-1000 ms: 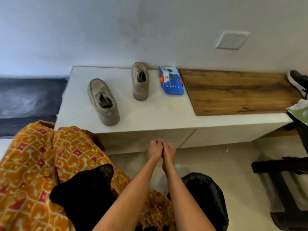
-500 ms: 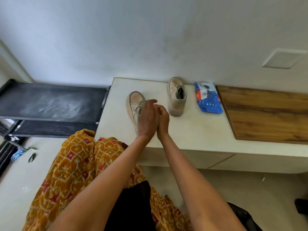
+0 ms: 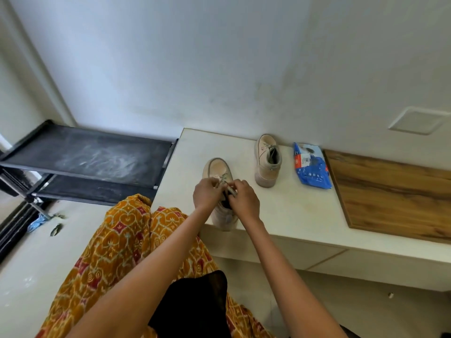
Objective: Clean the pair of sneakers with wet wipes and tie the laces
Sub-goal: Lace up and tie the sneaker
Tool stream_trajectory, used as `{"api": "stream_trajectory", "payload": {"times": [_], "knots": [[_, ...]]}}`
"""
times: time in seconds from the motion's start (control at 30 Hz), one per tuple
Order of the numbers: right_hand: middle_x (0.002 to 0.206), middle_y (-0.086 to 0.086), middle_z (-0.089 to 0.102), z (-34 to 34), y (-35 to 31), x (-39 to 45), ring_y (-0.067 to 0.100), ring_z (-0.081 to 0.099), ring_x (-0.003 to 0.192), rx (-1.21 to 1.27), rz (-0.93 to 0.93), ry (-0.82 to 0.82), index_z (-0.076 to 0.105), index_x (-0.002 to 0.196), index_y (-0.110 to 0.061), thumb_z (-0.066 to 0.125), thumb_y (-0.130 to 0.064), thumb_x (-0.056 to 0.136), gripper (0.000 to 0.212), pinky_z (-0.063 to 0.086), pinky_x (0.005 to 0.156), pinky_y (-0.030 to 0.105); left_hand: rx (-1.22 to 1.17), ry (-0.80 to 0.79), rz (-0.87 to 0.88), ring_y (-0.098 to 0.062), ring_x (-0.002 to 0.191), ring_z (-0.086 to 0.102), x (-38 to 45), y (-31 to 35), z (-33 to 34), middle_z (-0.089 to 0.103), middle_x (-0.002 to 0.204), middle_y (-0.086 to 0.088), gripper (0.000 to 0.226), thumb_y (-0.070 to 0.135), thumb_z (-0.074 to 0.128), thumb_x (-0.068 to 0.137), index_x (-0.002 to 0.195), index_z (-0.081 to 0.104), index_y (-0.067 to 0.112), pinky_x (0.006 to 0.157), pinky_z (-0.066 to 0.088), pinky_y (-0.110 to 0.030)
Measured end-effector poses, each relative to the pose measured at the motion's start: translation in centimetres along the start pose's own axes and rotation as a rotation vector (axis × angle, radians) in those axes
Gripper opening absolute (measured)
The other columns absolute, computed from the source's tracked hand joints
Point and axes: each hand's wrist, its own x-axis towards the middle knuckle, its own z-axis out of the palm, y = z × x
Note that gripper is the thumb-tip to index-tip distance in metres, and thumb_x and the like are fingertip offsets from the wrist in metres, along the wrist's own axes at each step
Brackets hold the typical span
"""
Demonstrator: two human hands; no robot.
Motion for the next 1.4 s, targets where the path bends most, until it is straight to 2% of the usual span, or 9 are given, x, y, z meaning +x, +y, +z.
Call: {"api": "stream_trajectory", "payload": {"times": [0.13, 0.37, 0.5, 0.67, 0.83, 0.97, 1.1, 1.2, 1.4], "knots": [[0.11, -0.002, 0.056, -7.3, -3.9, -5.0, 0.019, 0.054, 0.098, 0.089, -0.044, -0.033, 0.057, 0.114, -0.021, 0.055, -0.02, 0.088, 0.026, 0.048, 0.07, 0.033, -0.161, -0.101, -0.099, -0.02, 0.096, 0.064, -1.0, -1.3, -0.5, 0.069, 0.102, -0.009, 0.036, 0.024, 0.073, 0.081, 0.111, 0.067, 0.006, 0.089, 0.053, -0.034], [0.111, 0.005, 0.053, -9.3, -5.2, -6.3, 0.022, 0.05, 0.105, -0.027, -0.151, -0.026, 0.047, 0.128, -0.022, 0.053, -0.016, 0.09, 0.039, 0.047, 0.07, 0.033, -0.327, -0.307, -0.261, -0.019, 0.08, 0.058, -1.1, -0.4, -1.9, 0.061, 0.092, -0.011, 0.026, 0.002, 0.053, 0.09, 0.116, 0.057, 0.003, 0.069, 0.052, -0.027], [0.101, 0.0, 0.054, -9.2, -4.9, -5.6, 0.014, 0.052, 0.093, 0.184, -0.268, -0.051, 0.061, 0.118, -0.031, 0.049, -0.018, 0.093, 0.031, 0.047, 0.067, 0.027, -0.338, -0.419, -0.338, -0.016, 0.065, 0.044, -0.9, 1.6, -3.2, 0.048, 0.074, -0.006, 0.02, 0.001, 0.037, 0.091, 0.101, 0.054, 0.005, 0.061, 0.041, -0.027], [0.097, 0.002, 0.066, -9.3, -3.6, -4.8, 0.017, 0.063, 0.09, 0.752, 0.045, -0.099, 0.07, 0.098, -0.021, 0.057, -0.016, 0.092, 0.015, 0.052, 0.079, 0.031, -0.68, -0.325, -0.479, -0.016, 0.06, 0.046, 0.1, 1.8, -4.7, 0.044, 0.067, -0.003, 0.018, 0.005, 0.037, 0.091, 0.077, 0.047, 0.01, 0.06, 0.042, -0.029], [0.071, -0.003, 0.061, -11.1, -6.0, -4.3, 0.005, 0.052, 0.057, 1.336, 0.409, -0.051, 0.058, 0.078, -0.017, 0.047, -0.021, 0.098, 0.023, 0.039, 0.05, 0.018, -0.794, -0.173, -0.378, -0.013, 0.055, 0.035, 1.4, 2.8, -6.5, 0.04, 0.067, -0.001, 0.021, 0.003, 0.037, 0.094, 0.102, 0.055, 0.012, 0.058, 0.039, -0.027], [0.064, -0.002, 0.062, -13.8, -6.9, -1.7, 0.009, 0.047, 0.051, 1.624, 0.51, 0.043, 0.057, 0.074, -0.017, 0.042, -0.031, 0.099, 0.032, 0.035, 0.046, 0.019, -0.852, -0.084, -0.34, -0.011, 0.053, 0.03, 2.6, 4.0, -8.3, 0.04, 0.07, -0.002, 0.025, 0.002, 0.035, 0.096, 0.11, 0.054, 0.008, 0.05, 0.03, -0.024], [0.059, -0.005, 0.06, -16.0, -6.5, 0.3, 0.008, 0.052, 0.053, 1.532, 0.48, 0.134, 0.06, 0.079, -0.018, 0.039, -0.039, 0.099, 0.036, 0.041, 0.05, 0.019, -0.769, -0.015, -0.24, -0.008, 0.052, 0.03, 3.6, 4.4, -9.7, 0.043, 0.07, -0.001, 0.023, 0.007, 0.04, 0.097, 0.115, 0.056, 0.008, 0.046, 0.026, -0.019], [0.054, -0.005, 0.051, -16.3, -5.8, 0.7, 0.006, 0.046, 0.048, 1.32, 0.445, 0.148, 0.059, 0.083, -0.017, 0.039, -0.035, 0.1, 0.032, 0.04, 0.047, 0.018, -0.41, 0.009, -0.078, -0.009, 0.057, 0.041, 4.2, 3.6, -9.4, 0.052, 0.074, -0.001, 0.024, 0.011, 0.045, 0.096, 0.114, 0.06, 0.007, 0.048, 0.032, -0.02], [0.068, 0.001, 0.055, -13.7, -4.5, 0.3, 0.013, 0.051, 0.06, 0.622, 0.332, -0.291, 0.06, 0.106, -0.009, 0.045, -0.014, 0.094, 0.019, 0.045, 0.057, 0.027, 0.399, -0.298, 0.052, -0.02, 0.088, 0.065, 3.5, 1.4, -6.8, 0.07, 0.096, -0.01, 0.022, 0.011, 0.053, 0.091, 0.108, 0.065, 0.006, 0.081, 0.055, -0.035]]}}
